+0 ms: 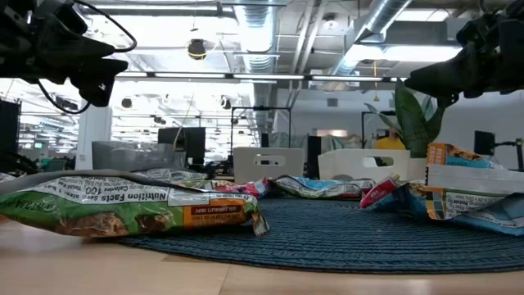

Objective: Pick and place Granola Bars by type

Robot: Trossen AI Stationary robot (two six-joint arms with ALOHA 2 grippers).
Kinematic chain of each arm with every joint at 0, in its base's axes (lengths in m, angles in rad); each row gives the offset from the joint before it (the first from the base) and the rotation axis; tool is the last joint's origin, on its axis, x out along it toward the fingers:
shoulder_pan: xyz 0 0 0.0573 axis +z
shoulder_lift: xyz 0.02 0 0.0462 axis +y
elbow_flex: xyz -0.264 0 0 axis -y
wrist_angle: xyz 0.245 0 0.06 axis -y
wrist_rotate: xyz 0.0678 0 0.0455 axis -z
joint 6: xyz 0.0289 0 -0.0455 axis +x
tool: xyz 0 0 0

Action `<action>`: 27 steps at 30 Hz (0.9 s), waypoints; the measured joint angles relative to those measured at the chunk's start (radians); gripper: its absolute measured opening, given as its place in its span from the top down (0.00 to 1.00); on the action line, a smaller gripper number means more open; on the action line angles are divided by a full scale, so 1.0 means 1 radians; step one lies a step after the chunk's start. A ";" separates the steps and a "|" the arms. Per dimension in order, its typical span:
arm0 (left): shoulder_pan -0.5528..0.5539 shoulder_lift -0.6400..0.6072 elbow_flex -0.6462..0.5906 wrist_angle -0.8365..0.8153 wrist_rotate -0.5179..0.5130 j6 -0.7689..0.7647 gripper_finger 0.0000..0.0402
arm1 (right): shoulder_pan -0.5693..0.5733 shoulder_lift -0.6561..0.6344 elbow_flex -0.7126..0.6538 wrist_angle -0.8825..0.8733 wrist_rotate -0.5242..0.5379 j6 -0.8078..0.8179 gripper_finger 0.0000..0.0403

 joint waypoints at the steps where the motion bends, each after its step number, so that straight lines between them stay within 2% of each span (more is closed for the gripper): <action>1: 0.000 0.000 0.000 0.000 0.000 0.000 0.65 | 0.000 0.000 0.000 0.000 0.000 0.000 0.68; 18: 0.000 0.000 0.000 0.000 0.001 -0.029 0.65 | 0.000 0.000 0.000 0.000 0.000 0.000 0.68; 20: 0.000 0.000 0.000 0.001 0.012 -0.135 0.65 | 0.000 0.000 0.000 0.000 0.000 0.000 0.68; 24: 0.000 0.000 0.000 0.022 0.051 -0.454 0.65 | 0.000 0.000 0.000 0.000 0.000 0.000 0.68; 27: 0.000 0.000 0.000 0.028 -0.019 -0.628 0.65 | 0.000 0.000 0.000 0.000 0.000 0.000 0.68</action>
